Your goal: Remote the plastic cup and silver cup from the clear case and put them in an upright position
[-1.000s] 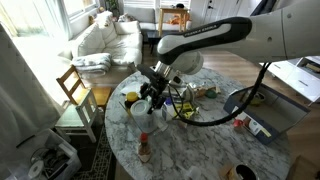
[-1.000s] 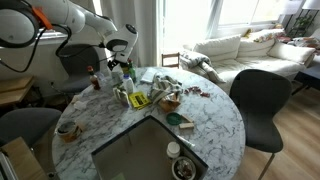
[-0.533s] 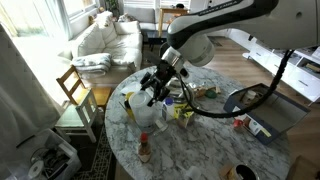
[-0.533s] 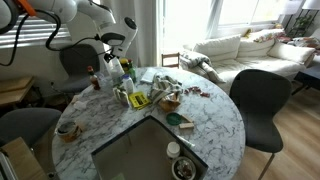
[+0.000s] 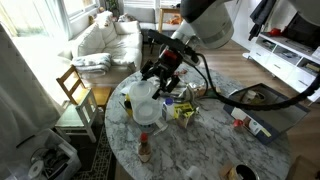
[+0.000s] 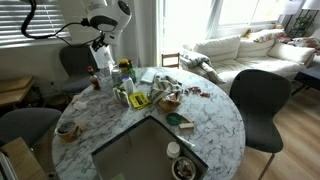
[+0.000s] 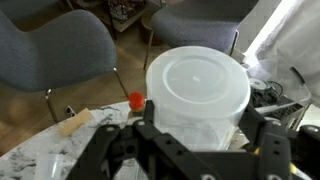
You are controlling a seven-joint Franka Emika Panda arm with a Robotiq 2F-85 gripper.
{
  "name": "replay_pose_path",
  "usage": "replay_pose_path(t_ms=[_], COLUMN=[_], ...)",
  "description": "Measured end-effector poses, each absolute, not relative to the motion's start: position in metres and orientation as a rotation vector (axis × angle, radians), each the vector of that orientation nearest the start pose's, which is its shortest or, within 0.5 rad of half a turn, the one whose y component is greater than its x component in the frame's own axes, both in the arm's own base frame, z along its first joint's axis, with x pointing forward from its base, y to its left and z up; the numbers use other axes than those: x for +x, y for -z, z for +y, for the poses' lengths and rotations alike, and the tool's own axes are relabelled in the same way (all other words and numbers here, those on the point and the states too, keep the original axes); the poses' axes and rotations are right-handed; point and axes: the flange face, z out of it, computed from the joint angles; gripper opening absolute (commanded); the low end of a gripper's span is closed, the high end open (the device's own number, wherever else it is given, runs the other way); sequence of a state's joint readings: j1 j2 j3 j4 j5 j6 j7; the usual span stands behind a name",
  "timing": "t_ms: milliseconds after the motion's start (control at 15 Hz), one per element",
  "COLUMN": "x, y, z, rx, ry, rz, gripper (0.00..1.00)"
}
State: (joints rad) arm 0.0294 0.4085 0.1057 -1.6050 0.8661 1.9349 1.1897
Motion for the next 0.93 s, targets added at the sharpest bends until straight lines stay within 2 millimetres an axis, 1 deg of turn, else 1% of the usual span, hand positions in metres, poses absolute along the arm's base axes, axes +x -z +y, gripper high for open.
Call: replay_pose_path(t_ms=[200, 400, 600, 733, 800, 933], x=[0.635, 0.605, 0.574, 0.556, 0.549, 0.539], y=[-0.437, -0.46, -0.475, -0.476, -0.473, -0.461], z=[0.132, 0.127, 0.117, 0.112, 0.111, 0.109], rx=[-1.923, -2.015, -2.125, -2.188, -2.216, -2.273], ry=[-0.786, -0.835, -0.848, -0.853, -0.851, -0.849], rz=[1.564, 1.551, 1.664, 1.762, 1.813, 1.915], gripper=[0.56, 0.56, 0.56, 0.56, 0.56, 0.56])
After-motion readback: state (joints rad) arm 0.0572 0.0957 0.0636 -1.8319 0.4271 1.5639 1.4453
